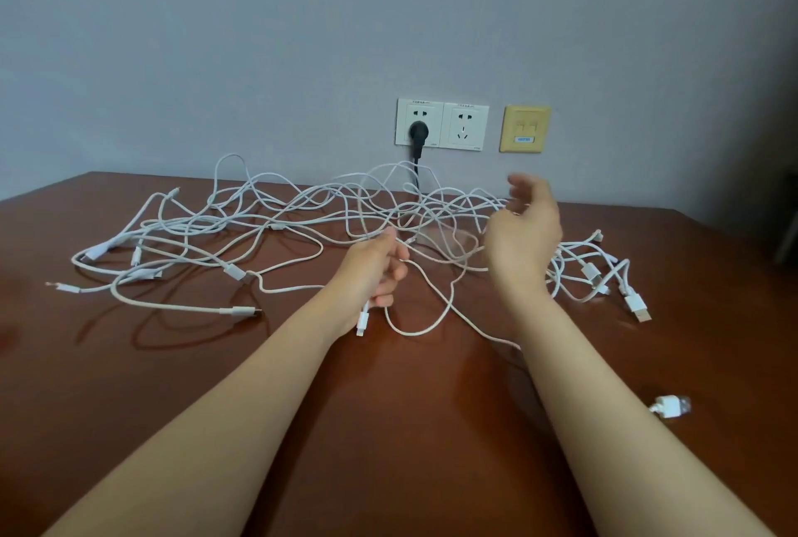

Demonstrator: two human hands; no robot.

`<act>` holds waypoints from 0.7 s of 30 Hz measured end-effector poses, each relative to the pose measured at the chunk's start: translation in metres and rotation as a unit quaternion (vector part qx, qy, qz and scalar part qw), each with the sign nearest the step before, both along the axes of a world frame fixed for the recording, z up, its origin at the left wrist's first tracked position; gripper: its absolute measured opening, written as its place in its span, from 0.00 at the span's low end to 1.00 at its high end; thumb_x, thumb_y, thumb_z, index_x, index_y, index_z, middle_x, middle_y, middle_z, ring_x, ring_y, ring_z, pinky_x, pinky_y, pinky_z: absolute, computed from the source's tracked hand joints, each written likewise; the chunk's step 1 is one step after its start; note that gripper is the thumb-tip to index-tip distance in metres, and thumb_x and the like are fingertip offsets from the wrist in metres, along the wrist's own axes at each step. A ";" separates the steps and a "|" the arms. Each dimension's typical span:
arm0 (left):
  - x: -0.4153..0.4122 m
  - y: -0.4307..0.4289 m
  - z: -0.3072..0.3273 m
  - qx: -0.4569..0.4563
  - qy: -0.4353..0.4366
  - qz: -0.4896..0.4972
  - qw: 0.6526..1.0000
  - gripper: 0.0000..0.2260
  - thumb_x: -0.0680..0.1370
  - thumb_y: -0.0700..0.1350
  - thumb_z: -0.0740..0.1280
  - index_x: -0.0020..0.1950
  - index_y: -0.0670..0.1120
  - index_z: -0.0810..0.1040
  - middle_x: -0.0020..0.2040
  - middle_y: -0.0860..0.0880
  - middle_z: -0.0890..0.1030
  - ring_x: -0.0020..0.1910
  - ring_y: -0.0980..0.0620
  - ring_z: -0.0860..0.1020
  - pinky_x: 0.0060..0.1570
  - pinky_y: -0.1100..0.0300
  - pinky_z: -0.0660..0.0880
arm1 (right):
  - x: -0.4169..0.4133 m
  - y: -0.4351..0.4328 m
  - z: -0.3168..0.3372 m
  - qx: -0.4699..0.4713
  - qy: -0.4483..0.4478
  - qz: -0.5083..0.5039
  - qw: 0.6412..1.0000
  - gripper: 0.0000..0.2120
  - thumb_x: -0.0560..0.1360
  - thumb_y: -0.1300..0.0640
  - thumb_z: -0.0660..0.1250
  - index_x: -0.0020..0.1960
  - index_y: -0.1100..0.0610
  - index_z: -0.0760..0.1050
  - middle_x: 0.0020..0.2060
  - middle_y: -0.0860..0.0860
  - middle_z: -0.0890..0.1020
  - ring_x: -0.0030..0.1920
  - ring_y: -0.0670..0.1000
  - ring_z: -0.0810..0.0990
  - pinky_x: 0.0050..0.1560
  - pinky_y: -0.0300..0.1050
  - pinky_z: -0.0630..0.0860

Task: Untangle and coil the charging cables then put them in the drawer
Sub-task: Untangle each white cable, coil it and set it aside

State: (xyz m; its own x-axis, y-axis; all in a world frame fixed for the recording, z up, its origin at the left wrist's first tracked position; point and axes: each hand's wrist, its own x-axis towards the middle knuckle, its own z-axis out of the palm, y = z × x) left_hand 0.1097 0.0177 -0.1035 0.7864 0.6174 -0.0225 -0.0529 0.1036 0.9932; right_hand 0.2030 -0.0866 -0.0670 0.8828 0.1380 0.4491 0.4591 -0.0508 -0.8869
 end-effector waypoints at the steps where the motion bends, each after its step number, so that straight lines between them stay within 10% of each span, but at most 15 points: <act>1: 0.000 -0.001 0.000 0.021 0.013 -0.022 0.999 0.18 0.83 0.51 0.52 0.37 0.44 0.68 0.20 0.53 0.68 0.14 0.59 0.57 0.17 0.73 0.54 | -0.008 0.000 0.003 -0.008 -0.078 0.022 0.997 0.23 0.70 0.72 0.56 0.60 0.58 0.73 0.53 0.53 0.78 0.48 0.47 0.73 0.52 0.40 0.70; 8: 0.011 0.002 -0.003 -0.007 -0.022 -0.048 0.999 0.14 0.82 0.44 0.51 0.40 0.43 0.70 0.22 0.49 0.67 0.13 0.55 0.62 0.21 0.69 0.53 | -0.027 0.017 -0.019 -0.249 -0.184 0.249 0.918 0.14 0.79 0.54 0.57 0.63 0.51 0.71 0.43 0.49 0.80 0.50 0.53 0.78 0.53 0.47 0.73; 11: 0.004 0.003 0.005 -0.056 -0.134 -0.001 0.989 0.18 0.83 0.46 0.51 0.36 0.41 0.69 0.27 0.47 0.69 0.18 0.56 0.67 0.20 0.69 0.65 | -0.015 0.015 -0.025 -0.266 -0.148 0.245 0.921 0.10 0.79 0.48 0.56 0.53 0.49 0.74 0.39 0.48 0.80 0.46 0.53 0.77 0.50 0.48 0.72; 15: -0.006 0.014 0.010 -0.159 -0.235 0.046 0.958 0.18 0.83 0.47 0.51 0.37 0.42 0.70 0.36 0.46 0.75 0.36 0.52 0.75 0.44 0.61 0.76 | -0.010 0.013 -0.032 -0.303 -0.138 0.258 0.907 0.15 0.79 0.55 0.58 0.34 0.51 0.70 0.27 0.45 0.71 0.38 0.51 0.71 0.40 0.44 0.65; 21: -0.006 0.010 0.015 -0.234 -0.228 0.078 0.942 0.17 0.83 0.49 0.52 0.40 0.43 0.73 0.42 0.45 0.73 0.42 0.52 0.73 0.46 0.59 0.74 | -0.020 0.019 -0.030 -0.251 -0.124 0.293 0.914 0.12 0.79 0.52 0.60 0.41 0.55 0.76 0.36 0.52 0.80 0.42 0.51 0.76 0.46 0.44 0.70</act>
State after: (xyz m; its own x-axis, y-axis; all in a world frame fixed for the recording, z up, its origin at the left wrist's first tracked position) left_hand 0.1041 0.0277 -0.0885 0.6805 0.7328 -0.0030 -0.5135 0.4798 0.7115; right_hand 0.1829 -0.0677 -0.0974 0.4702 0.7985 0.3760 0.7222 -0.1032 -0.6839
